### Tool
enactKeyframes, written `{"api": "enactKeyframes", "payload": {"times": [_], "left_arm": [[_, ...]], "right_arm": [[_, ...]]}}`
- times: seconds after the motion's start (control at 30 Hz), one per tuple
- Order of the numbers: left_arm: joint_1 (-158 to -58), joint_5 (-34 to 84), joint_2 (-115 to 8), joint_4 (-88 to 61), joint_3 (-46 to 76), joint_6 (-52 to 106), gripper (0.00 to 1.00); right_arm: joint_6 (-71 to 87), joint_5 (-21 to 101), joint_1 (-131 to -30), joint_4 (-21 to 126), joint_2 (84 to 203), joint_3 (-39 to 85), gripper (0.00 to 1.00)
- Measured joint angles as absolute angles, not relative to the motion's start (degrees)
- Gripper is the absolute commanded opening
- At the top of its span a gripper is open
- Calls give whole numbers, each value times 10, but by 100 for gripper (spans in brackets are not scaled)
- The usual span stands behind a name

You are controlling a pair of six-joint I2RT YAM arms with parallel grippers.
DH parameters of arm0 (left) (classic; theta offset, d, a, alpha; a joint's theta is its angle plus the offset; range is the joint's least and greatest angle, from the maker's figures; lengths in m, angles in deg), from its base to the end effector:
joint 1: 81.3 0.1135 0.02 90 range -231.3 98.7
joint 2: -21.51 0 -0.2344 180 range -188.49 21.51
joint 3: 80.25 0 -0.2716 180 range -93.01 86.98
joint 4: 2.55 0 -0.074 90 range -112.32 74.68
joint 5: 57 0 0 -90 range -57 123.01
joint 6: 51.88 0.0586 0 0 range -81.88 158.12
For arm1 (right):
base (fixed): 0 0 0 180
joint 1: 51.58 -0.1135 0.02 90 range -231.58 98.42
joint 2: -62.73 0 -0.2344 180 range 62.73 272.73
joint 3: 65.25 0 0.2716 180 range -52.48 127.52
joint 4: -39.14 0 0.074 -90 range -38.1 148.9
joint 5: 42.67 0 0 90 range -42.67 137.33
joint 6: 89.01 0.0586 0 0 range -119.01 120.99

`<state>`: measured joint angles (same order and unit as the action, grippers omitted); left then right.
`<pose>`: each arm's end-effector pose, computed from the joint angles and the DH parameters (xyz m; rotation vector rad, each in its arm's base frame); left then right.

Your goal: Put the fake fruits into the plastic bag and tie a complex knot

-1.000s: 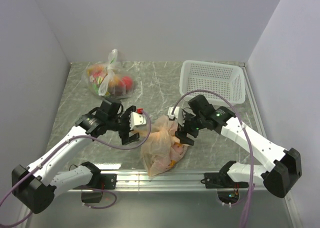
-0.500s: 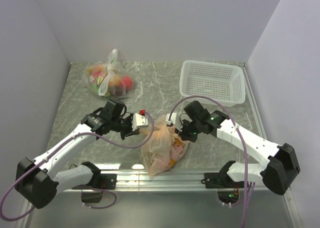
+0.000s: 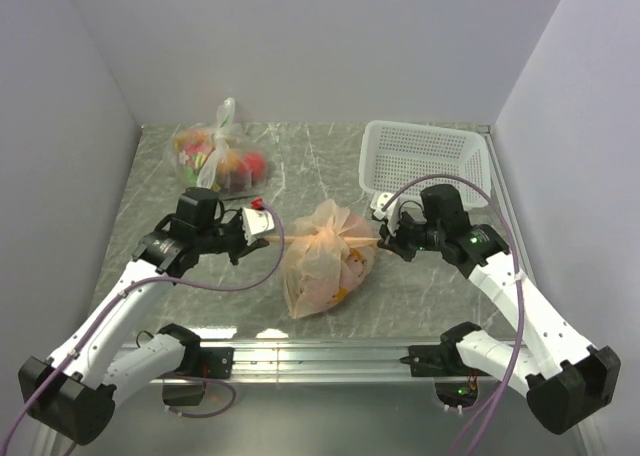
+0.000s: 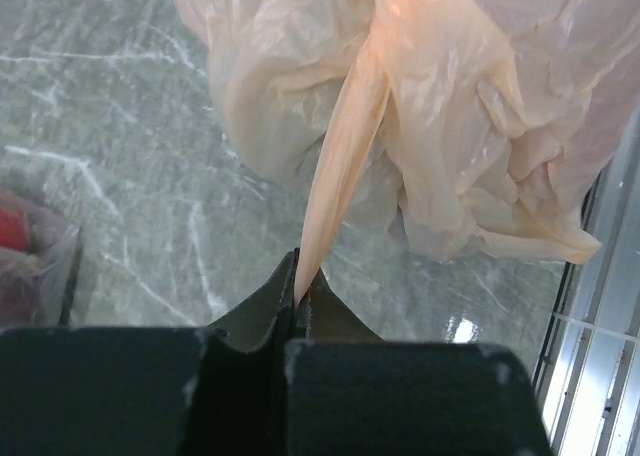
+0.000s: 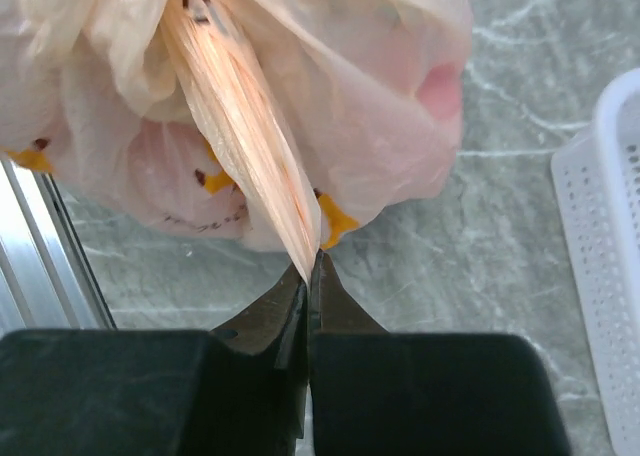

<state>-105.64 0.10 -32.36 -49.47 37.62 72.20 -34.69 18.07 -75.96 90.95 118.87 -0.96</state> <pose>0.2117 -0.1307 0.2649 1.3163 1.7287 -0.5451 0.2148 0.1288 0.2603 -1.3428 1.8210 0.4894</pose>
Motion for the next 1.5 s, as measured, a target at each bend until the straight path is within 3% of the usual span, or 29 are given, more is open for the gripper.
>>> {"api": "enactKeyframes", "payload": {"times": [0.3, 0.63, 0.77, 0.93, 1.2, 1.43, 1.47, 1.5], "left_arm": [[-957, -78, -336, -501, 401, 770, 0], [-934, -100, -354, -519, 436, 814, 0], [-925, -103, -355, -542, 413, 804, 0], [-891, -66, -365, -553, 320, 755, 0], [-873, -3, -463, -508, 223, 683, 0], [-873, 36, -569, -449, 244, 674, 1], [-873, 41, -586, -445, 246, 673, 8], [-873, 44, -598, -442, 246, 674, 18]], "right_arm": [[-408, 86, -674, 870, 1185, -74, 0], [-424, 49, -655, 869, 1220, -102, 0], [-416, 37, -661, 915, 1222, -50, 0], [-364, 84, -741, 948, 1257, 65, 0], [-280, 150, -767, 947, 1458, 295, 0], [-257, 182, -767, 916, 1578, 331, 0], [-254, 182, -767, 916, 1592, 331, 2], [-252, 182, -767, 916, 1602, 331, 15]]}}
